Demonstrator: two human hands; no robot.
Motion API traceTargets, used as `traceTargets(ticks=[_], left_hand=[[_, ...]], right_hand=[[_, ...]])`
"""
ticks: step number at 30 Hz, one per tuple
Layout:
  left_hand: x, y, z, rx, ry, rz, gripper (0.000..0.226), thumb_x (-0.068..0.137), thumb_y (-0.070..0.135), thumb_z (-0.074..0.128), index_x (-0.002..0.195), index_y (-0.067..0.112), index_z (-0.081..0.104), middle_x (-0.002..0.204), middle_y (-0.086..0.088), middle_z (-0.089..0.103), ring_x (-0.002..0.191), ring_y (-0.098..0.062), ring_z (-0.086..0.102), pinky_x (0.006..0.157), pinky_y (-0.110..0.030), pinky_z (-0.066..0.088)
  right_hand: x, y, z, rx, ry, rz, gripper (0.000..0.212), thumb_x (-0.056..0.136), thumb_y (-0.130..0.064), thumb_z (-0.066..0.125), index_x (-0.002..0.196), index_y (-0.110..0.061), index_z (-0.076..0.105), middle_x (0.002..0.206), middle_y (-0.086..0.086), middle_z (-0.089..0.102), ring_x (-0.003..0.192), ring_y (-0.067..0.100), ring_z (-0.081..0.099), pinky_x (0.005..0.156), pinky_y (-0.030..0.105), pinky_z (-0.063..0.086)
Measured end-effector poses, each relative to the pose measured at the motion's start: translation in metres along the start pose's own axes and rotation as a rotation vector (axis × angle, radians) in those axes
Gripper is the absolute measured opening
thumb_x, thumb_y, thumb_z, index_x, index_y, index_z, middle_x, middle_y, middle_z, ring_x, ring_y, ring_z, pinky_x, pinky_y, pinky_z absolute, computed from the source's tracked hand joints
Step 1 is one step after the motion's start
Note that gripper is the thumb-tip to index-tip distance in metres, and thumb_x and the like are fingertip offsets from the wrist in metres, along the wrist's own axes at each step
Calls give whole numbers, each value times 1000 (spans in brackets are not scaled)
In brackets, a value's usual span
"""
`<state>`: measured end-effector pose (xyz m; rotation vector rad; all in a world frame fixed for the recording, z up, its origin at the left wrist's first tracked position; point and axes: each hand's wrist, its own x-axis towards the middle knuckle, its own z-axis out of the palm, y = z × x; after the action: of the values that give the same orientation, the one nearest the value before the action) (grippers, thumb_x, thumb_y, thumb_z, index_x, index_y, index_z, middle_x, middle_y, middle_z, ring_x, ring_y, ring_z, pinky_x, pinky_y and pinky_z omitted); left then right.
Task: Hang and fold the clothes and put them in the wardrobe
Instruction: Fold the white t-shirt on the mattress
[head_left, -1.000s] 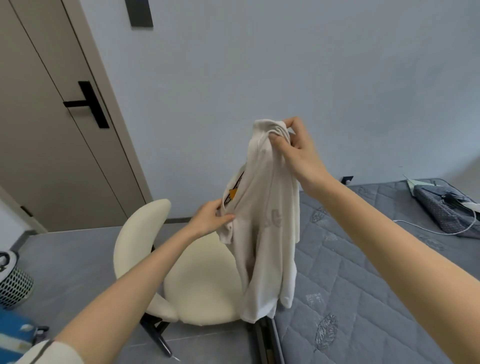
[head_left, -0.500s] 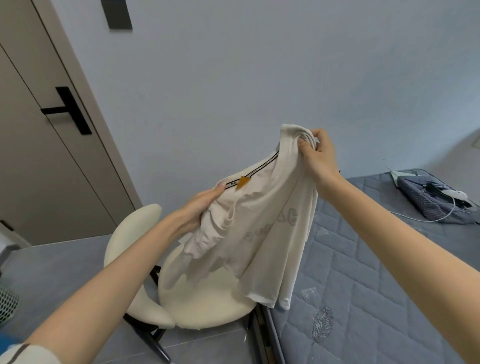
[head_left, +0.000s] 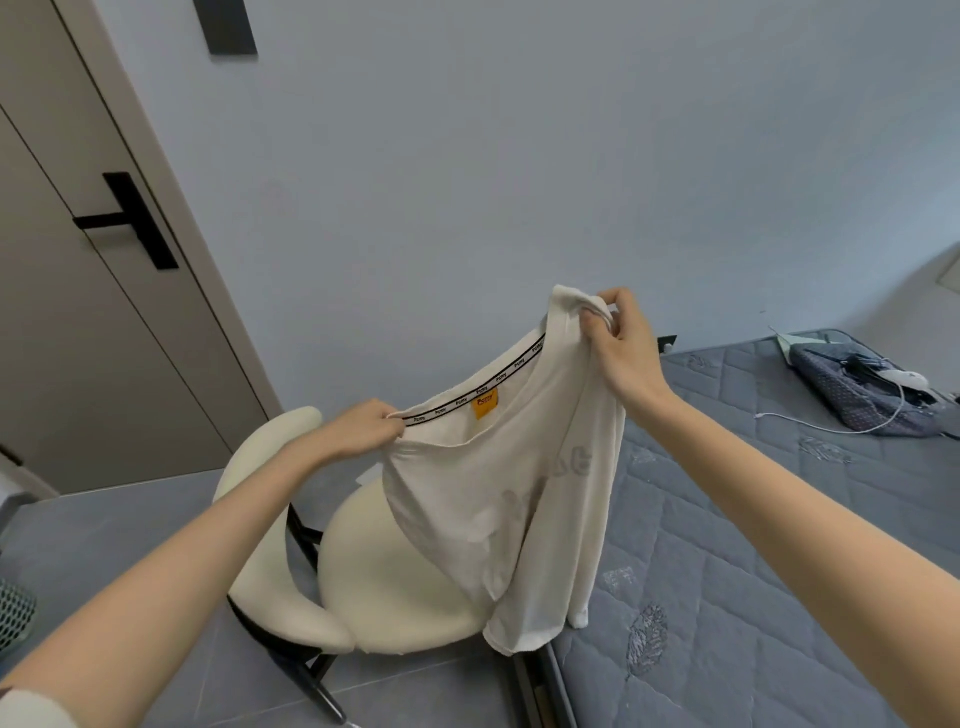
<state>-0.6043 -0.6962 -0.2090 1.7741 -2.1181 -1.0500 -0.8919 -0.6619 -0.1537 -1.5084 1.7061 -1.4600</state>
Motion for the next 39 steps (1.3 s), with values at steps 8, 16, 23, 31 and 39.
traceTargets(ticks=[8,16,23,31,39], left_hand=[[-5,-20,-3,-340,-10,67,41,78,42,75,111,33,53,101,19,62,88,2,59,61,-15,46],[2,-17,-7,-34,349,364,4,100,20,43,99,16,43,85,9,51,77,-8,48,61,-5,34],[-27,9,-6,-158,666,439,21,102,26,40,99,11,55,77,-4,58,71,-24,51,64,-33,34],[-79,74,-18,-232,1116,739,32,101,28,42,95,3,62,73,2,52,61,-10,37,58,-25,28],[-58,62,-33,123,1104,753,32,102,27,40,100,6,63,88,-11,64,80,-33,51,75,-35,34]], right_hand=[[-13,23,-17,-246,90,65,11,94,-28,48,90,-18,52,69,-9,53,71,16,52,68,35,39],[-46,28,-43,-183,322,148,23,84,-42,64,79,-20,59,68,-13,58,73,7,54,92,45,43],[-93,-1,-48,-120,491,64,9,88,-37,63,82,-31,63,86,-7,66,93,15,59,98,52,39],[-136,-50,-46,90,716,-72,13,88,-33,64,79,-43,65,81,-14,61,95,17,56,97,50,41],[-114,-33,-53,30,623,5,12,87,-40,64,86,-29,69,87,-4,66,92,19,56,100,55,39]])
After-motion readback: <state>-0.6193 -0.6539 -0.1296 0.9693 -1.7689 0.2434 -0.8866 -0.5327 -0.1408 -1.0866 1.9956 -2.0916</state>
